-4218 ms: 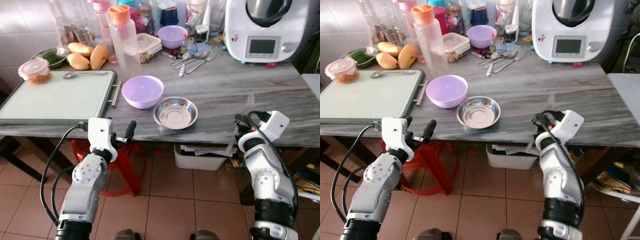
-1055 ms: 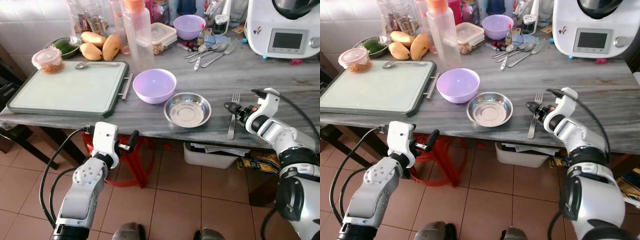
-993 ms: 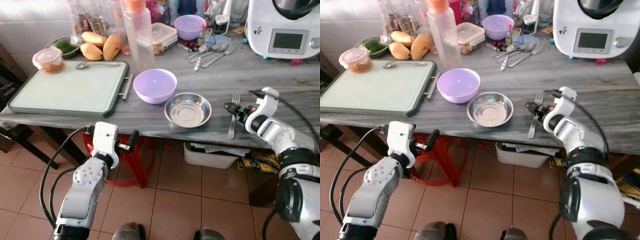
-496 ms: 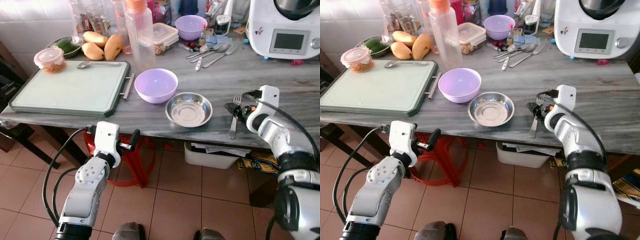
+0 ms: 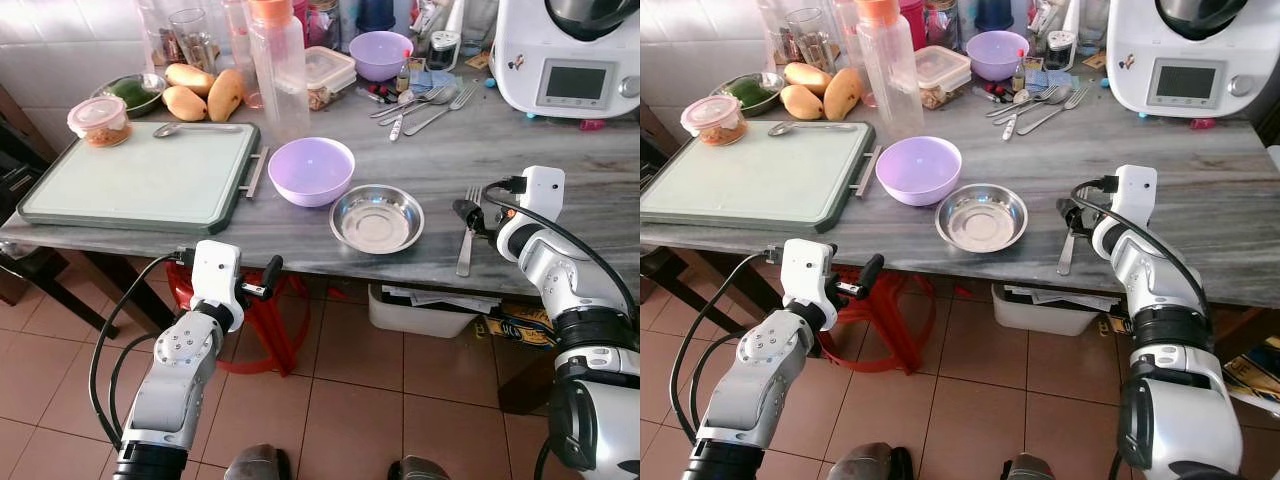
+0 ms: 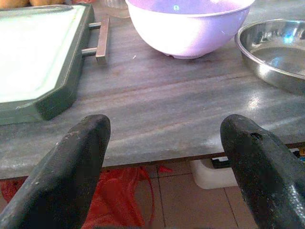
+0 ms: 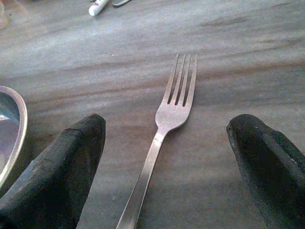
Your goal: Setting the table
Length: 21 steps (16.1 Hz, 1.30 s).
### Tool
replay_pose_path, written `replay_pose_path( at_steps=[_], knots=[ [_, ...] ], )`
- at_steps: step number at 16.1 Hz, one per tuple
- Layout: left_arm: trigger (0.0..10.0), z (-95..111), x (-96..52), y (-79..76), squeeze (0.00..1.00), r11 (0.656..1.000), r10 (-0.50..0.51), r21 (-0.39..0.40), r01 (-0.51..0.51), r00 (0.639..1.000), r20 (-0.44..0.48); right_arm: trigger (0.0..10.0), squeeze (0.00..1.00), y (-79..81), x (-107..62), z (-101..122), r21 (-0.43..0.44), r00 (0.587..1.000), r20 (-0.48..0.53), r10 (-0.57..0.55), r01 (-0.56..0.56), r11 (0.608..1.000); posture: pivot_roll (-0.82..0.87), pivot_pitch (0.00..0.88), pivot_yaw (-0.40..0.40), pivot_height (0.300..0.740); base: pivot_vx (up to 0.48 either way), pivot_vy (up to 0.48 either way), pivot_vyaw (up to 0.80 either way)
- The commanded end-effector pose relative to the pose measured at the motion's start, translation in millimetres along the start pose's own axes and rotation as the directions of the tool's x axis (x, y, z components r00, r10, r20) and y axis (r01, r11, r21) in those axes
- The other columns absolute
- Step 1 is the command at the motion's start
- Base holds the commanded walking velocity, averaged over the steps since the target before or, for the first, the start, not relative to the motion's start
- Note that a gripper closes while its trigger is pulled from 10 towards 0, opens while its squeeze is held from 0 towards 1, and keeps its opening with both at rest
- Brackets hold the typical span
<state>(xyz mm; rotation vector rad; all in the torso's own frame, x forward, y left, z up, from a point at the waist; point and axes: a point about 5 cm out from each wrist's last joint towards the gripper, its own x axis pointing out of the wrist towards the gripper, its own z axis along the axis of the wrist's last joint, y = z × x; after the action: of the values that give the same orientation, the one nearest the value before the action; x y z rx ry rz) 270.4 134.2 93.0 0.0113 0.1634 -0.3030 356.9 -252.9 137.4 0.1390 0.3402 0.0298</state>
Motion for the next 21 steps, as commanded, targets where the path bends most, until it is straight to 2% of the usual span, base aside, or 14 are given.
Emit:
replay_pose_path(
  at_steps=[1,11,12,13,14,15,16,21],
  knots=[
    [10.0,-3,-0.1,3.6,0.0,1.0,0.015,0.011,-0.015,1.0,-0.013,10.0,1.0,4.0,0.5,3,-0.012,1.0,0.014,0.008,-0.007,1.0,-0.02,0.009,0.075,0.74,0.0,0.0,0.0],
    [10.0,-3,-0.1,3.6,0.0,1.0,0.015,0.011,-0.015,1.0,-0.013,10.0,1.0,4.0,0.5,3,-0.012,1.0,0.014,0.008,-0.007,1.0,-0.02,0.009,0.075,0.74,0.0,0.0,0.0],
    [10.0,-2,0.4,3.3,0.0,1.0,0.014,0.012,-0.014,1.0,-0.011,10.0,1.0,7.4,1.1,2,-0.013,1.0,0.021,0.02,-0.02,1.0,-0.02,0.009,0.075,0.74,0.0,0.0,0.0],
    [10.0,10,-2.8,11.0,0.0,0.999,0.041,0.006,-0.041,0.998,0.055,10.0,1.0,19.3,-2.6,-11,0.043,0.984,0.117,0.133,-0.139,0.989,0.01,0.022,0.08,0.74,0.0,0.0,0.0],
    [10.0,11,-3.4,11.5,0.0,0.999,0.044,0.004,-0.045,0.997,0.064,10.0,0.95,19.4,-3.6,-12,0.056,0.98,0.14,0.143,-0.153,0.987,0.02,0.024,0.079,0.74,0.0,0.0,0.0],
    [10.0,11,-3.7,11.3,0.0,0.999,0.045,0.003,-0.046,0.997,0.065,10.0,0.52,18.0,-3.8,-12,0.065,0.978,0.143,0.15,-0.16,0.985,0.02,0.024,0.079,0.74,0.0,0.0,0.0],
    [10.0,11,-4.3,11.7,0.0,0.999,0.047,0.004,-0.048,0.997,0.065,10.0,0.0,15.9,-3.7,-12,0.052,0.979,0.141,0.144,-0.153,0.987,0.02,0.027,0.076,0.74,0.0,0.0,0.0],
    [10.0,12,-11.0,17.2,0.0,0.998,0.062,0.008,-0.063,0.996,0.066,10.0,0.0,7.6,-7.3,-14,0.085,0.975,0.188,0.118,-0.136,0.987,0.04,0.042,0.085,0.74,0.0,0.0,0.0]
  ],
)
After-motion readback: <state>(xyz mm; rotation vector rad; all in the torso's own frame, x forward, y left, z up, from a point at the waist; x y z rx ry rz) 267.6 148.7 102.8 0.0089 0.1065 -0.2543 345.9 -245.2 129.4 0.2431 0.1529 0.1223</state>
